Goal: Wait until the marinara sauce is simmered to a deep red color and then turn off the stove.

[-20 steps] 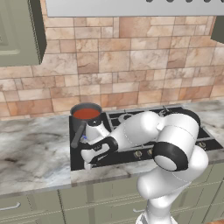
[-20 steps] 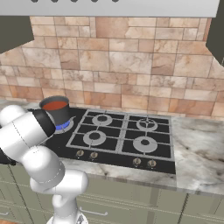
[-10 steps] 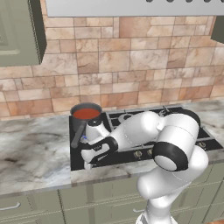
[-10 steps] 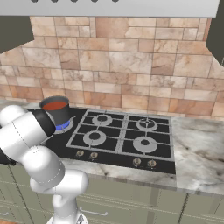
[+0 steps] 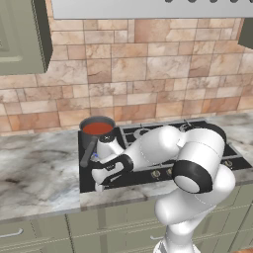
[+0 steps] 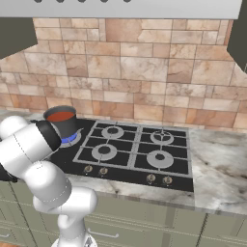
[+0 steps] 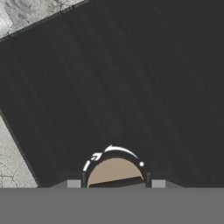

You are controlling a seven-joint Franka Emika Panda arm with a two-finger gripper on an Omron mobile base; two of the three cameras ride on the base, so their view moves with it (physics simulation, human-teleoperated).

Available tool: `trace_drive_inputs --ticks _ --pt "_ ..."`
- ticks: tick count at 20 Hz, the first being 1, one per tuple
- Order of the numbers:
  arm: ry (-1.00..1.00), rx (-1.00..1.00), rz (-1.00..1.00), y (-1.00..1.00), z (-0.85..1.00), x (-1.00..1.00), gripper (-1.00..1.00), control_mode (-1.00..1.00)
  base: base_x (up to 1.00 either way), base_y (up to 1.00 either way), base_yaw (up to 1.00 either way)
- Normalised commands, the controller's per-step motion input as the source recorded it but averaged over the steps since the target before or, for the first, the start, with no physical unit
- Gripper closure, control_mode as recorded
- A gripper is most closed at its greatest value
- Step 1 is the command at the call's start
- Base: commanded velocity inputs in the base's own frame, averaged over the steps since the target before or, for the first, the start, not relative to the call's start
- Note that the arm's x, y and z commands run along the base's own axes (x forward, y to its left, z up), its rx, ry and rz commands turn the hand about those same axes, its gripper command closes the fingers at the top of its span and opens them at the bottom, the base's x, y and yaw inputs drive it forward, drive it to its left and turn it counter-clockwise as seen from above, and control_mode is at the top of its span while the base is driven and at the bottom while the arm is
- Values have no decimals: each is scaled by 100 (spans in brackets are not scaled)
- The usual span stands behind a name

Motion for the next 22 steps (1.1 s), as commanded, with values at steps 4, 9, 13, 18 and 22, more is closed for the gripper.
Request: trace_drive_inputs --ticks 4,9,13,18,22 --pt "0 0 0 0 0 0 100 -100 0 0 0" --pt "0 0 0 0 0 0 100 -100 0 0 0" --pt "0 0 0 0 0 0 100 -100 0 0 0" --pt "0 0 0 0 0 0 100 -100 0 0 0" --pt "0 0 0 0 0 0 100 -100 0 0 0"
